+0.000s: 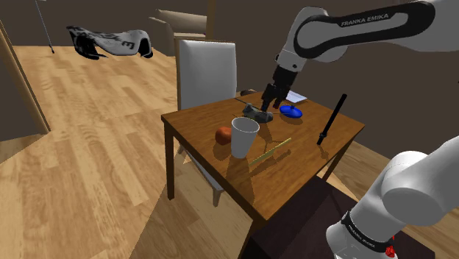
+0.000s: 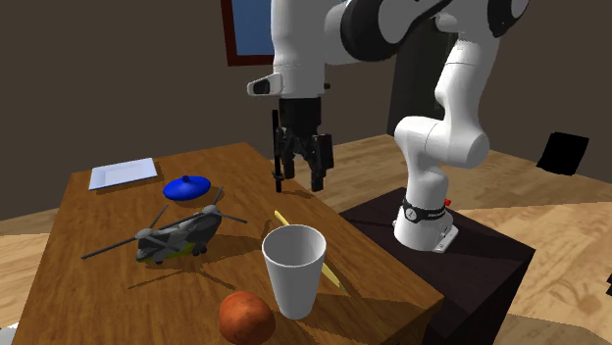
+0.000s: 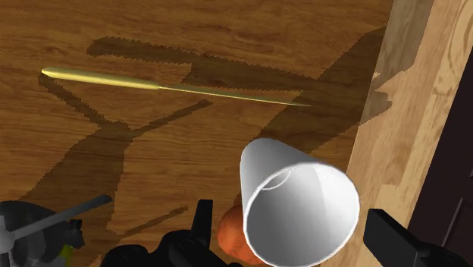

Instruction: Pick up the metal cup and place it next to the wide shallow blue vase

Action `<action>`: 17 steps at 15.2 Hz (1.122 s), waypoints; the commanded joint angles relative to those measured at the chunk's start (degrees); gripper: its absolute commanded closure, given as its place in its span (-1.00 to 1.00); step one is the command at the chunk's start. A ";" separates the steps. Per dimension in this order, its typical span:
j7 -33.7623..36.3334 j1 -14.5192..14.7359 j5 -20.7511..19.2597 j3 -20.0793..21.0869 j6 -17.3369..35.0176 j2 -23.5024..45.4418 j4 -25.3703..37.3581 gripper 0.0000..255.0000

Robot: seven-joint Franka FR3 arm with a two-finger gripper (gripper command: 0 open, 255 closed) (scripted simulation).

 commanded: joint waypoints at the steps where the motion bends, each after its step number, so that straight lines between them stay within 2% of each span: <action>1: -1.14 0.24 0.61 -0.39 2.30 4.30 0.99 -1.00; 6: -4.03 0.70 2.59 -1.07 6.39 15.75 5.76 -1.00; 14: -4.78 1.14 3.71 -0.66 12.29 18.98 2.97 -1.00; 17: -4.78 1.14 3.71 -0.66 12.29 18.98 2.97 -1.00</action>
